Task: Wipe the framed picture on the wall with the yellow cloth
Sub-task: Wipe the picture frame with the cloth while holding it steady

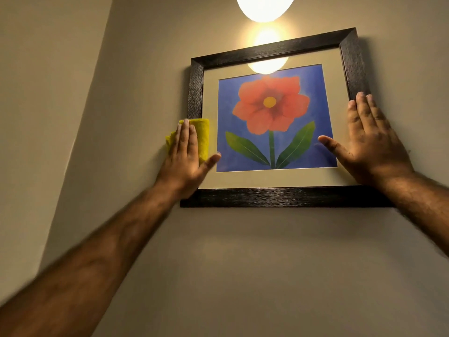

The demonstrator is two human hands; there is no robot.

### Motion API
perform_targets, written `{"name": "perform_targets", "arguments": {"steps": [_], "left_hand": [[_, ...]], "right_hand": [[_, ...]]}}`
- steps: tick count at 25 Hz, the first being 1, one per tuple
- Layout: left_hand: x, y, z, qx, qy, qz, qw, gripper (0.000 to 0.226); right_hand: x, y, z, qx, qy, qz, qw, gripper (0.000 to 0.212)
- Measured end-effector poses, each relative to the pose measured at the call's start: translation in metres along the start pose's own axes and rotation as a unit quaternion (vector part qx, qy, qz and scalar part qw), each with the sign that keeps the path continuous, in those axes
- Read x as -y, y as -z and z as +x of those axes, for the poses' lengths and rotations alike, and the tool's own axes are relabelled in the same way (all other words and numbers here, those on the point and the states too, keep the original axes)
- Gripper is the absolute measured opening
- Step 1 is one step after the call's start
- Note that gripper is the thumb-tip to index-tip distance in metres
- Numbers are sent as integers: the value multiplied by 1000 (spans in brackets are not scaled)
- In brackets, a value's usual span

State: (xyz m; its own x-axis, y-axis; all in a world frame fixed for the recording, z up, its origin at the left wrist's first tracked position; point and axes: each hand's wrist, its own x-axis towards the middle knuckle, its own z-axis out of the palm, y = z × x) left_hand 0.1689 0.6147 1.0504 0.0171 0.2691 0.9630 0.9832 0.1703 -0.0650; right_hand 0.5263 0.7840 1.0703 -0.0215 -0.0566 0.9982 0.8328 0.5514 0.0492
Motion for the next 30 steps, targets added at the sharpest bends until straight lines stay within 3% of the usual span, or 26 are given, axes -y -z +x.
{"name": "perform_targets", "arguments": {"steps": [7, 15, 19, 21, 24, 25, 26, 27, 29, 30], "left_hand": [[0, 6, 39, -21, 4, 42, 999, 106], [-1, 8, 40, -76, -17, 4, 997, 72], [-1, 11, 30, -84, -40, 35, 995, 73], [0, 16, 21, -79, -43, 49, 995, 74], [2, 27, 4, -90, -39, 66, 993, 71], [2, 33, -4, -98, -37, 62, 993, 70], [4, 40, -14, -105, -39, 58, 992, 69], [7, 46, -27, -113, -47, 63, 990, 68], [11, 56, -56, -119, -79, 87, 986, 66], [14, 59, -73, -113, -94, 97, 984, 65]], "right_hand": [[1, 1, -2, -2, 2, 2, 1000, 108], [2, 4, -3, 8, 2, 8, 1000, 110], [3, 8, -4, 22, -13, 3, 1000, 109], [14, 17, -6, -3, 36, -5, 999, 105], [80, 26, -20, -34, 223, 87, 970, 94], [117, 29, -29, -8, 229, 190, 955, 92], [157, 35, -41, 41, 175, 331, 926, 90], [198, 44, -53, 104, 62, 490, 863, 87], [260, 54, -66, 262, -167, 698, 646, 86], [284, 54, -71, 323, -217, 741, 547, 86]]}}
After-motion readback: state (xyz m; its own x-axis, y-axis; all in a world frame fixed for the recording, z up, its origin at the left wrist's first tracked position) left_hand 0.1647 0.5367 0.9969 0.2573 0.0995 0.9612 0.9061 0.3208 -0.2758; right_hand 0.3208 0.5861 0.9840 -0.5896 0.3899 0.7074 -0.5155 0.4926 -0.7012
